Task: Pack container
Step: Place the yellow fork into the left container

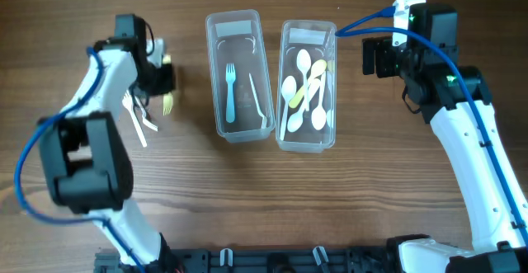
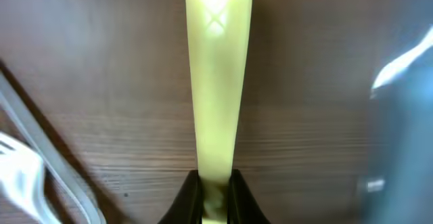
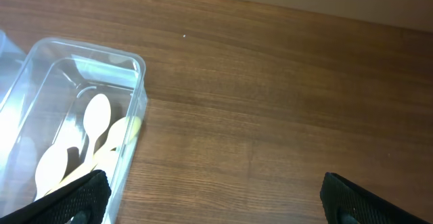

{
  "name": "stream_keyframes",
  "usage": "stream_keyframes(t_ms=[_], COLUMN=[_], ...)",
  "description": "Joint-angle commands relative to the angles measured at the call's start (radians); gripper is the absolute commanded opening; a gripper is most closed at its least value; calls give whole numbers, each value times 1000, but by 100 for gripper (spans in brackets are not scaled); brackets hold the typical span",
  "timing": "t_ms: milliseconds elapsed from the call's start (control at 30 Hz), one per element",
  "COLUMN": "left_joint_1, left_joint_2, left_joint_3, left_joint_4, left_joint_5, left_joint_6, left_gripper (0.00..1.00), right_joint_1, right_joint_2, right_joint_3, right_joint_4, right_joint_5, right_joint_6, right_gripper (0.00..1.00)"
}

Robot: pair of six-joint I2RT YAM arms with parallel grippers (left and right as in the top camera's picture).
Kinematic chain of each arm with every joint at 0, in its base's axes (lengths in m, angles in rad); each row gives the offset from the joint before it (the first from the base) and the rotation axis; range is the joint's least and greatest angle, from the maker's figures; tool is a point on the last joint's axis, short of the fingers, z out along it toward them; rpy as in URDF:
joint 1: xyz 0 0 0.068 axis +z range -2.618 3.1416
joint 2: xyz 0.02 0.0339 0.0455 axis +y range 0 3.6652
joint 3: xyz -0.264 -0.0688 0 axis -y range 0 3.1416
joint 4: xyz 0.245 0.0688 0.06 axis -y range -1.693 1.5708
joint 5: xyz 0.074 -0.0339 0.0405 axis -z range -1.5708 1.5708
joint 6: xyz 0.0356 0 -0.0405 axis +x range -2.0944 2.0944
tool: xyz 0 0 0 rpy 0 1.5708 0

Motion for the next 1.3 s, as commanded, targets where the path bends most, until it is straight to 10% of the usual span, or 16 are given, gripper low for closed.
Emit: stream_keyframes(t_ms=[0,567,700,767,833,1267], left_joint_1=[-57,-435,-435,-434,-428,-111], left_joint_2=[-245,-211,-192,-192,-192,-393], left_joint_3=[77,77,77,77,77,77], left_joint_4=[11,53,58,79,101,-86], left_joint_5=[192,32,32,32,32,-71], left_joint_6=[-108,-443,-442,-442,-435,-378], left_gripper=[4,4,22,62,75,70], right_joint_1=[-2,-2,-2,-2,-2,-2], right_joint_2=[5,5,5,5,5,5], right_joint_3=[8,8,7,7,7,7], right_joint_4=[3,3,3,3,3,3], right_joint_5=[18,18,18,18,18,18], right_joint_6=[-9,-9,-9,-9,-9,-9], right_gripper=[100,100,100,100,100,100])
